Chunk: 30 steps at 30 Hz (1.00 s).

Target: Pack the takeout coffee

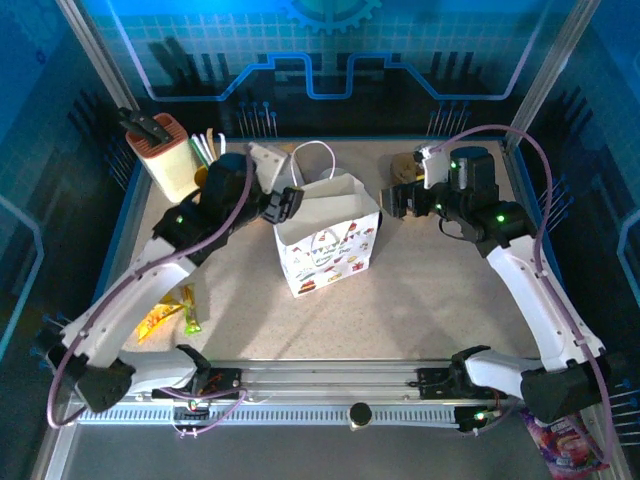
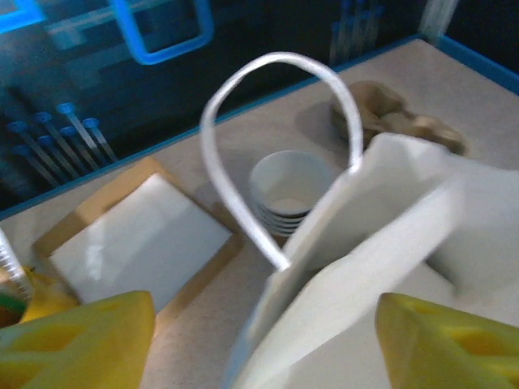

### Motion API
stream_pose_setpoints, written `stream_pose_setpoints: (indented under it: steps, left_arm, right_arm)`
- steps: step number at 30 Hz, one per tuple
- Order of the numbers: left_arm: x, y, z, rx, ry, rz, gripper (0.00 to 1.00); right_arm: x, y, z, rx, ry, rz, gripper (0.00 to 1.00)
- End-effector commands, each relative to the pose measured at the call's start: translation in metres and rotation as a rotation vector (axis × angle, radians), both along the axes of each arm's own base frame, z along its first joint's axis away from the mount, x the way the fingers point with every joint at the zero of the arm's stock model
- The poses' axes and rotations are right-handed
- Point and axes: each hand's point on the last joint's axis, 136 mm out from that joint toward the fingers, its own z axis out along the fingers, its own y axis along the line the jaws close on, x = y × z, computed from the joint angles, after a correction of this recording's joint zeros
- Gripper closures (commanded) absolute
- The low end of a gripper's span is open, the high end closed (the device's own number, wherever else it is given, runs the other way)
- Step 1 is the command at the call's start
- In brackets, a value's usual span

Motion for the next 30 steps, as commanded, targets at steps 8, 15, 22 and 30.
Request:
stream_pose_setpoints:
  steps: [8,15,22,30]
  left_arm:
    - [0.002,0.105,-0.021,-0.203,-0.214,0.376,0.06]
    - [0.001,0.158,-0.078,-0.259,-0.158,0.545,0.0]
    - [0.005,0.186,-0.126,-0.28,-0.117,0.626,0.0]
    - [0.014,0.196,-0.171,-0.245,-0.042,0.636,0.0]
  right_arm:
    - [0.011,-0.051,0.026,-0.136,-0.193,-0.284,0.04]
    - [0.019,-0.089,0.002,-0.205,-0.226,-0.476,0.01]
    - [0.03,-0.117,-0.037,-0.232,-0.216,-0.6,0.01]
    - [0.036,-0.149,-0.098,-0.287,-0.171,-0.73,0.01]
